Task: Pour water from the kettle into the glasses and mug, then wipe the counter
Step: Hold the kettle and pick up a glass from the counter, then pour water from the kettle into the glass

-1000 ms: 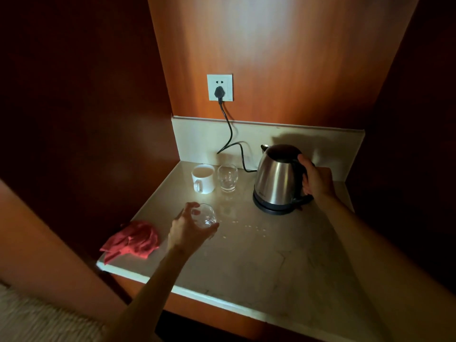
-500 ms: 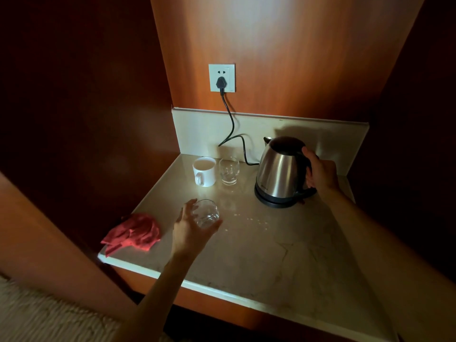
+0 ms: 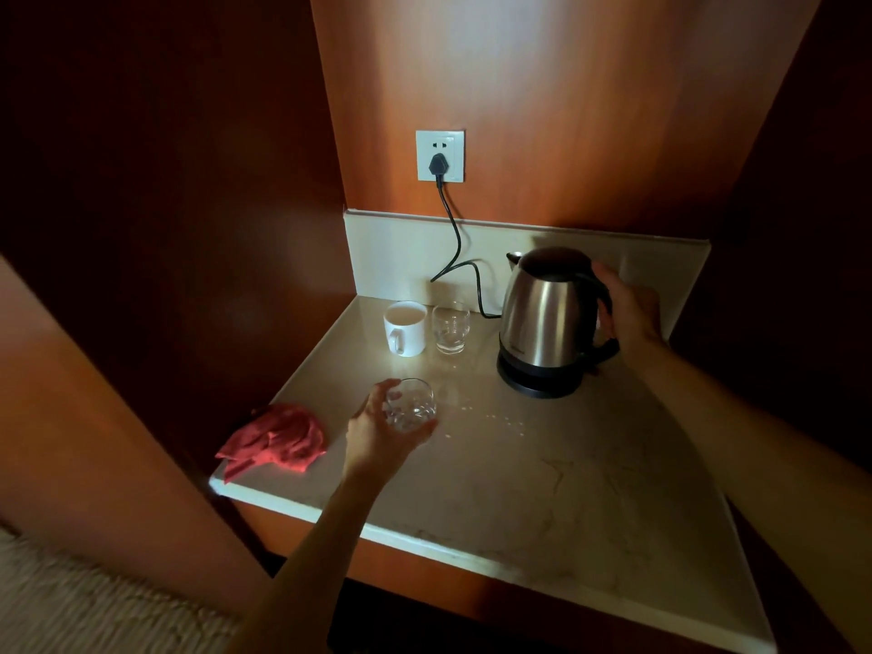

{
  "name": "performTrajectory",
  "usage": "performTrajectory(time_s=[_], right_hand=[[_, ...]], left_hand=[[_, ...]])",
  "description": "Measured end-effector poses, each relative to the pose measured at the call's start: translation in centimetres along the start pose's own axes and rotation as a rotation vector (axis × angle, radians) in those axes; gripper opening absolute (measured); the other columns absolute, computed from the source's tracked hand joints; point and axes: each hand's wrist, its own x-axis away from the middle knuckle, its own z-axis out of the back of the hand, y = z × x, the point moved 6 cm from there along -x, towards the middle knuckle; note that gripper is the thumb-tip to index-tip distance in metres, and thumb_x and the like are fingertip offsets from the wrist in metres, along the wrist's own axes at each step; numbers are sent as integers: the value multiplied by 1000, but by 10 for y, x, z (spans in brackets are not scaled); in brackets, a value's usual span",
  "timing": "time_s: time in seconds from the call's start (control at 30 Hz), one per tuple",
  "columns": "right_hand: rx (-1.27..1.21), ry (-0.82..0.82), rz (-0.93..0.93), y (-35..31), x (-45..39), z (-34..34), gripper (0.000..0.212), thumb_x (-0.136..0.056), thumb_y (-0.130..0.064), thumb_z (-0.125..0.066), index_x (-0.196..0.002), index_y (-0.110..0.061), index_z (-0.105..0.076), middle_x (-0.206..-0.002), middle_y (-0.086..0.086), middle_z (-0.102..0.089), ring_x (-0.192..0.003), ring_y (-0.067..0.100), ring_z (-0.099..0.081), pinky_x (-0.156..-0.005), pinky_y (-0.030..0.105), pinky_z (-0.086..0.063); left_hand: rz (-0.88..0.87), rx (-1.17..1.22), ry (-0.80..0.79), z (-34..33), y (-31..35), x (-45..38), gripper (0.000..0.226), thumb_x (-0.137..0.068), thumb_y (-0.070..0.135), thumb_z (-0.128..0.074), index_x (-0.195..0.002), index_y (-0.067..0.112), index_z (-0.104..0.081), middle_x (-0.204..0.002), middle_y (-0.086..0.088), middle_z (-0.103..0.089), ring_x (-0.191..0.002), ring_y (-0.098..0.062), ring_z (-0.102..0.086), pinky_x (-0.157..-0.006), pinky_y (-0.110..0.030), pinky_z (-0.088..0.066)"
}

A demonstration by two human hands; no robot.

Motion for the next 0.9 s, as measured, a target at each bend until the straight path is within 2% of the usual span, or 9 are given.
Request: performTrajectory(time_s=[0.2, 0.33, 0.43, 0.53, 0.7, 0.9], right_hand=[[51, -55, 78, -51, 17, -7, 54, -71, -65, -78, -46, -22, -58, -43, -5, -48, -36, 9, -43, -37, 17, -29], [88, -123, 74, -53, 35, -20, 55, -65, -67, -79, -48, -20, -57, -40, -3, -47, -34, 11, -43, -37, 16, -29], [119, -204, 57, -40, 52, -34, 56, -58, -70, -78, -48, -20, -58, -45, 2, -49, -40, 16, -47, -44, 22, -35], [156, -289, 55, -27, 68, -46, 57, -61, -70, -81, -49, -17, -63, -57, 13, -53, -53, 26, -50, -56, 34, -39], [324, -421, 90, -26, 86, -57, 65, -69, -77, -73, -53, -15, -65, -46, 7, -51, -37, 18, -46, -37, 18, -33], [536, -465, 121, -44, 88, -64, 65, -63, -78, -71, -57, -14, -63, -48, 5, -50, -40, 18, -44, -41, 24, -31]], left_hand=[[25, 44, -132, 3, -3, -4, 82, -56, 46, -95, -128, 31, -58, -114, 10, -72, -87, -7, -71, -82, -17, -54], [55, 80, -203, 5, -6, -7, 80, -58, 42, -96, -127, 35, -56, -113, 12, -72, -93, -6, -70, -83, -11, -47], [55, 89, -214, 5, -8, -8, 81, -58, 44, -96, -128, 35, -56, -114, 12, -71, -94, -8, -70, -88, -18, -53], [50, 98, -217, 4, -9, -8, 81, -57, 46, -95, -128, 36, -56, -114, 12, -71, -95, -9, -71, -93, -25, -56], [65, 130, -248, 5, -10, -8, 81, -58, 44, -94, -129, 37, -56, -115, 13, -71, -99, -7, -69, -96, -28, -56], [74, 168, -238, 5, -13, -7, 79, -58, 34, -95, -126, 38, -57, -111, 15, -72, -97, -6, -69, -93, -30, -57]])
